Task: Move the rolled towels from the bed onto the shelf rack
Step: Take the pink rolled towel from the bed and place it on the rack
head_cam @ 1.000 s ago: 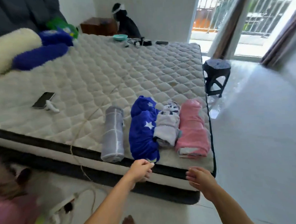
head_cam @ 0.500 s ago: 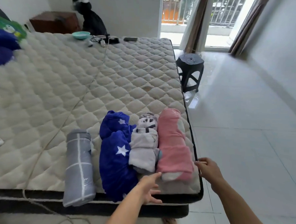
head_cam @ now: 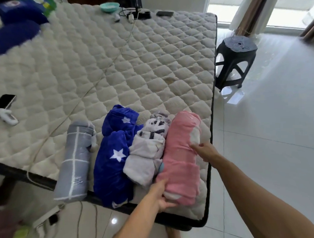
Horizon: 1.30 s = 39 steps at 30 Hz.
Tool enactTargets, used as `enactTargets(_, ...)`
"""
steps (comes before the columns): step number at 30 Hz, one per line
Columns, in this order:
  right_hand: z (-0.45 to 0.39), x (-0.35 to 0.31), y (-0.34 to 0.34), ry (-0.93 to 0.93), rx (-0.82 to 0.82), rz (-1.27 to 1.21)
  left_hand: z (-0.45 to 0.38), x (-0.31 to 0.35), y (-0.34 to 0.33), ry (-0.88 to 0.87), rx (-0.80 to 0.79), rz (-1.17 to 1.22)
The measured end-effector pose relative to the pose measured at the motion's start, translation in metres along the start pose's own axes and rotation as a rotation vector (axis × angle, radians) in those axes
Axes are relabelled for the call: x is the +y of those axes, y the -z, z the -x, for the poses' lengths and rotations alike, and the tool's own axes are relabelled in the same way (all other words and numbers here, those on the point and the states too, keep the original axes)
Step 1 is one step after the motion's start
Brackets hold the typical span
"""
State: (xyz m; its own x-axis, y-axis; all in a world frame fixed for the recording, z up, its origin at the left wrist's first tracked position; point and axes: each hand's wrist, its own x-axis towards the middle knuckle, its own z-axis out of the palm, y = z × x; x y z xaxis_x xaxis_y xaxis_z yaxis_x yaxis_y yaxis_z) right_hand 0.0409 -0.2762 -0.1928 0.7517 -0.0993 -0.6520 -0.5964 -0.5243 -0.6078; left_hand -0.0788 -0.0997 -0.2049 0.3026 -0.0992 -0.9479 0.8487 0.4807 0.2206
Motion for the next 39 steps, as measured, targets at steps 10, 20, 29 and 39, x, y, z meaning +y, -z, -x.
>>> enactTargets(10,-0.012,0.010,-0.027,-0.014,0.113,-0.063,0.010,0.003,0.000,-0.106,0.076,-0.121)
enactTargets(20,0.046,0.003,-0.034,0.323,0.399,-0.080,0.057,-0.004,0.020,-0.164,0.064,-0.188)
enactTargets(29,0.144,-0.063,-0.079,0.736,0.305,-0.169,0.125,-0.021,0.095,-0.361,0.107,-0.080)
enactTargets(39,0.337,-0.100,-0.281,1.122,-0.264,-0.078,0.260,-0.165,0.299,-0.633,0.370,0.521)
